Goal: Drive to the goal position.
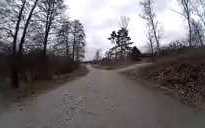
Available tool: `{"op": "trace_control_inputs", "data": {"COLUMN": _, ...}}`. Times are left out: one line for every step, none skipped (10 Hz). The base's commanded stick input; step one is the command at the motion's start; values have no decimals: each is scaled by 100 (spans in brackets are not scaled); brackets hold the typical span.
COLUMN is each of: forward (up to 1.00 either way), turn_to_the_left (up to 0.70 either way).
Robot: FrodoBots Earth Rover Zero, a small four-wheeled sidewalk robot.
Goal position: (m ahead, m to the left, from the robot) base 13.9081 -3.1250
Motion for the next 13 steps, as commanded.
{"op": "trace_control_inputs", "data": {"forward": 70, "turn_to_the_left": 0}}
{"op": "trace_control_inputs", "data": {"forward": 70, "turn_to_the_left": 0}}
{"op": "trace_control_inputs", "data": {"forward": 70, "turn_to_the_left": 0}}
{"op": "trace_control_inputs", "data": {"forward": 70, "turn_to_the_left": 0}}
{"op": "trace_control_inputs", "data": {"forward": 70, "turn_to_the_left": 0}}
{"op": "trace_control_inputs", "data": {"forward": 70, "turn_to_the_left": 0}}
{"op": "trace_control_inputs", "data": {"forward": 70, "turn_to_the_left": 0}}
{"op": "trace_control_inputs", "data": {"forward": 70, "turn_to_the_left": 0}}
{"op": "trace_control_inputs", "data": {"forward": 70, "turn_to_the_left": 0}}
{"op": "trace_control_inputs", "data": {"forward": 70, "turn_to_the_left": 0}}
{"op": "trace_control_inputs", "data": {"forward": 70, "turn_to_the_left": 0}}
{"op": "trace_control_inputs", "data": {"forward": 70, "turn_to_the_left": 0}}
{"op": "trace_control_inputs", "data": {"forward": 70, "turn_to_the_left": 0}}
